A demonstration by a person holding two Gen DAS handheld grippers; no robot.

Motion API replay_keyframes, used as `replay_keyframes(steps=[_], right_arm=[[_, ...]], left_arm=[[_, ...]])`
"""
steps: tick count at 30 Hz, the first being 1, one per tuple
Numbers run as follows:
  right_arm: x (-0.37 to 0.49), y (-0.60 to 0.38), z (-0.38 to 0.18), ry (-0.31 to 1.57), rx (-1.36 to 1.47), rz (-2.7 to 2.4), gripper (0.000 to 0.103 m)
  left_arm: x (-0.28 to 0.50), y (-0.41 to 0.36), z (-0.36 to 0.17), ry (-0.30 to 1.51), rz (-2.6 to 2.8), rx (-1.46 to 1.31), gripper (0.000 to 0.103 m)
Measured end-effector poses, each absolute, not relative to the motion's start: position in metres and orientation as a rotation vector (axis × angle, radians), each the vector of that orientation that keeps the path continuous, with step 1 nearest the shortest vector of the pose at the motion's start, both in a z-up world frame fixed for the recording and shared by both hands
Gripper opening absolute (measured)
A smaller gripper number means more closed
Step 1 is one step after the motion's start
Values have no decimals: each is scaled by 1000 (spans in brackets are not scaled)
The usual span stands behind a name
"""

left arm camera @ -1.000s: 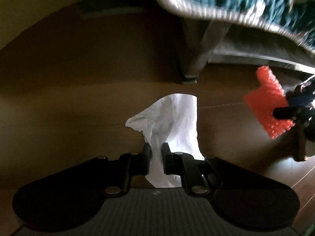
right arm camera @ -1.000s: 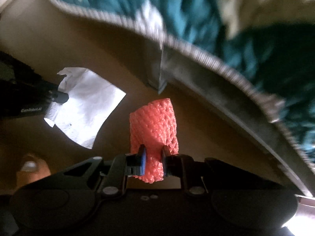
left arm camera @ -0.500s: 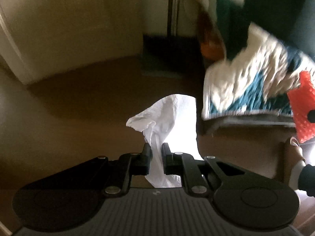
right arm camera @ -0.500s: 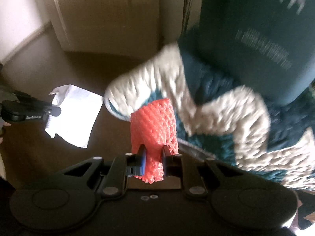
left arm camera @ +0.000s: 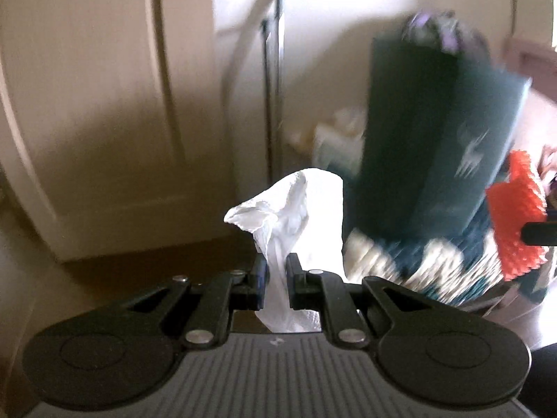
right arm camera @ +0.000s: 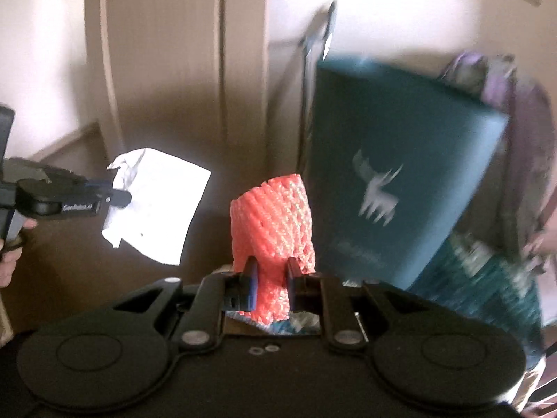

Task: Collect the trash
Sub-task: 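Carry the white tissue in the left tool while the right tool carries the foam net to the bin, then open the left tool over the bin while the right tool releases the foam net into it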

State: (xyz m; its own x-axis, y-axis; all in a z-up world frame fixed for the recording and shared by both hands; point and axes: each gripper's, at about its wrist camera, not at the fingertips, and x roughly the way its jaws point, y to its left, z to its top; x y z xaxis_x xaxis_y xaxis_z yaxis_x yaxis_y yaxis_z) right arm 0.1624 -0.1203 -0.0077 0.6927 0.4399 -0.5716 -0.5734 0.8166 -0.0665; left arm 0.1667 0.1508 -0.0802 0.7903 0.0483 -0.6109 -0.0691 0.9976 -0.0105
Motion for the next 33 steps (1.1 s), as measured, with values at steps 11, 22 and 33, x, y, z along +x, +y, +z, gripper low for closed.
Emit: replay_keyframes(steps=[11,22,33], right_arm=[[197,-162,86,359,-179,486,15],[246,-174,125,321,-159,424,15],[312,-171,98,442,-159,397,15]], left_arm=[[206,84,43,481,-17,-34,12],[275,13,106,432,-63,13,12],[351,-27,86,559,-58,82,12]])
